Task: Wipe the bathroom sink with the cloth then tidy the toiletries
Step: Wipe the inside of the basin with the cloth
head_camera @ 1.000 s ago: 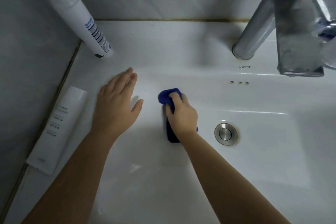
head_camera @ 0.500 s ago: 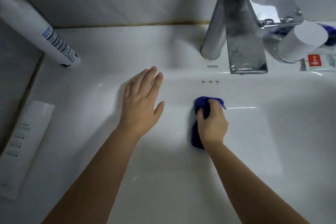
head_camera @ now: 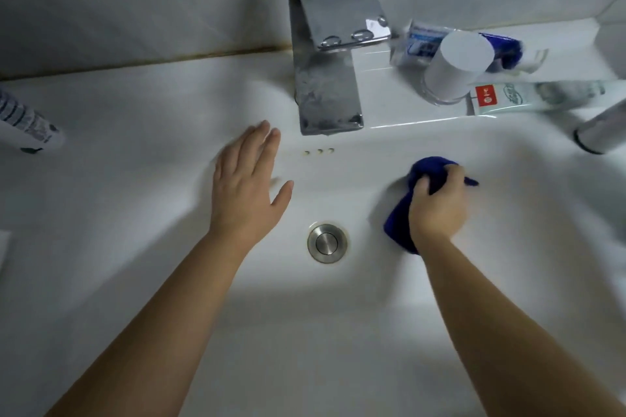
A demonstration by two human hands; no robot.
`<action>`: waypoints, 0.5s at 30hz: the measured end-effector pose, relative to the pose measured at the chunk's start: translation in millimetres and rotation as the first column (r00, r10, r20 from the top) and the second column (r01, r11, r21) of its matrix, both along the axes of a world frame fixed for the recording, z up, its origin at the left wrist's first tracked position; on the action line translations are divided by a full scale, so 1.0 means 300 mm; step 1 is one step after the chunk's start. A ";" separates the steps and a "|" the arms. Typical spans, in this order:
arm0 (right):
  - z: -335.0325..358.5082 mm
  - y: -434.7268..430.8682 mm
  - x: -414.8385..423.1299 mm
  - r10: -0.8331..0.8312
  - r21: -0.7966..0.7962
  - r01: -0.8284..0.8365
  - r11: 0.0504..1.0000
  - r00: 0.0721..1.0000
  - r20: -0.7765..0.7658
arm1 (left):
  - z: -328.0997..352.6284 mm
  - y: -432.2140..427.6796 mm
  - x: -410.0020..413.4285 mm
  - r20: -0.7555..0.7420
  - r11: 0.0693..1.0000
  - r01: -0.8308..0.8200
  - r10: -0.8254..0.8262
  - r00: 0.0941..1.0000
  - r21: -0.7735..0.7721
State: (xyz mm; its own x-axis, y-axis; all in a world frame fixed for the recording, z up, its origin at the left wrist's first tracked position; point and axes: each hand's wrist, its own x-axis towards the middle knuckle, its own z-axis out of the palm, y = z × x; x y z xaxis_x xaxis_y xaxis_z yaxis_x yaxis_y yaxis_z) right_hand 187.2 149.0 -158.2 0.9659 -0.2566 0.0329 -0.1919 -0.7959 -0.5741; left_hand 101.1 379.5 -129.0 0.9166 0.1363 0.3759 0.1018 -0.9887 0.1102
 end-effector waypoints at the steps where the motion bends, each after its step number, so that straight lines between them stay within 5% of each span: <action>1: -0.004 0.059 -0.028 0.055 0.059 -0.059 0.997 0.997 0.060 | -0.009 0.004 -0.002 0.011 1.000 0.006 -0.006 1.000 0.005; 4: 0.009 0.217 -0.095 0.492 0.052 -0.517 0.855 0.837 0.240 | -0.019 0.016 -0.001 0.009 0.999 0.015 -0.015 1.000 0.051; 6: 0.035 0.223 -0.065 0.550 -0.013 -0.574 0.819 0.776 0.309 | -0.018 0.018 0.002 0.000 0.999 0.011 -0.011 1.000 0.038; 8: 0.036 0.129 -0.020 0.390 0.018 -0.413 0.910 0.872 0.294 | -0.019 0.019 0.004 -0.005 1.000 0.007 -0.007 1.000 0.021; 11: 0.052 -0.073 0.070 -0.075 0.197 0.044 0.979 0.986 0.152 | -0.016 0.017 0.000 0.000 1.000 0.012 -0.012 1.000 0.024; 13: 0.059 -0.078 0.093 -0.149 0.186 0.122 0.975 0.979 0.141 | -0.014 0.012 0.007 -0.004 1.000 0.017 -0.017 1.000 0.015; 15: 0.073 0.031 0.065 -0.055 0.241 -0.007 0.971 0.967 0.250 | -0.011 0.007 0.007 -0.018 1.000 0.000 0.000 1.000 0.001</action>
